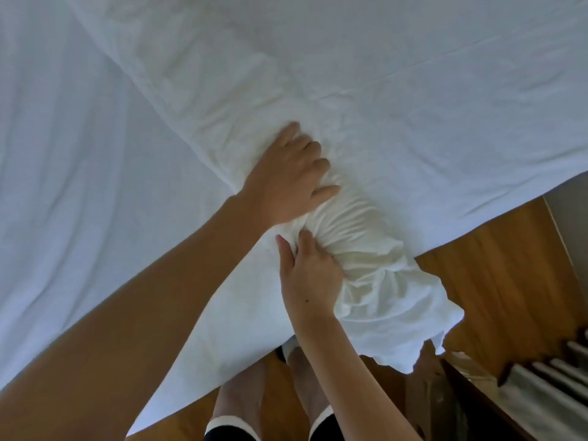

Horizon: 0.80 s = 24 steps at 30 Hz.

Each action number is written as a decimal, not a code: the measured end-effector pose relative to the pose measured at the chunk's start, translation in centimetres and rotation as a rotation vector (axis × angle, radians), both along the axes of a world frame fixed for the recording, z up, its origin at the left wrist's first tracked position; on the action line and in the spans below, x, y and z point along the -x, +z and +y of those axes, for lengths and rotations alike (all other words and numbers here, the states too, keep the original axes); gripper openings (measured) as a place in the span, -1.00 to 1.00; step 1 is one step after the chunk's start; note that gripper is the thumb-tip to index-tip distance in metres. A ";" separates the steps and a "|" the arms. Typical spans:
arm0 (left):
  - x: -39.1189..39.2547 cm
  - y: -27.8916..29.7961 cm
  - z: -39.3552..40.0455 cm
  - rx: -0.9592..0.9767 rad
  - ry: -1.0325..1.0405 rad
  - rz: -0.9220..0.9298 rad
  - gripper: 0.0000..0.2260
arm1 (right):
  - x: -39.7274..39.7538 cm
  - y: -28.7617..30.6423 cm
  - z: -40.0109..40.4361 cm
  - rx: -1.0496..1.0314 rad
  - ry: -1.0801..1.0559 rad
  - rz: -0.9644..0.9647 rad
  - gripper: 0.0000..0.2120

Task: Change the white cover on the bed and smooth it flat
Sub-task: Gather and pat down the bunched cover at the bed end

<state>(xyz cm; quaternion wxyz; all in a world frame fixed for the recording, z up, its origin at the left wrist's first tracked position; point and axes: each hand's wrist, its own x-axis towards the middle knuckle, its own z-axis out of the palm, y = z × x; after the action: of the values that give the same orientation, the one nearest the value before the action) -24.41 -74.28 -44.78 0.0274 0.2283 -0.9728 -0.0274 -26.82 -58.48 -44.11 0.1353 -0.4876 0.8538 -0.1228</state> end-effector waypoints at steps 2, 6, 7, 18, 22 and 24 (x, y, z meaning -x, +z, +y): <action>-0.9 -0.6 0.1 0.078 0.041 0.080 -0.58 | 0.1 0.8 0.1 0.122 0.044 -0.044 -0.70; -1.7 -0.6 0.6 0.198 0.103 0.155 -0.59 | 2.2 3.5 -0.5 0.379 -0.034 0.007 -0.77; -2.1 -0.5 0.7 0.212 0.105 0.164 -0.59 | 3.2 3.9 -0.9 0.391 -0.086 0.064 -0.80; -16.0 -1.0 5.3 0.074 0.235 0.361 -0.74 | -3.5 0.6 1.8 -0.011 -0.321 -0.023 -0.56; -21.1 0.4 6.2 -0.012 0.270 0.441 -0.85 | -13.3 -0.8 4.5 0.233 -0.359 0.094 -0.59; -21.5 1.6 5.6 0.025 0.203 0.459 -0.84 | -16.6 -0.8 4.5 0.271 -0.342 0.142 -0.53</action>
<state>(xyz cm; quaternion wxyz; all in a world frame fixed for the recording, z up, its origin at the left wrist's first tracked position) -2.92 -68.66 -43.23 0.2529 0.3125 -0.9134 -0.0634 -10.21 -53.93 -44.93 -0.0144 -0.3569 0.9071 -0.2227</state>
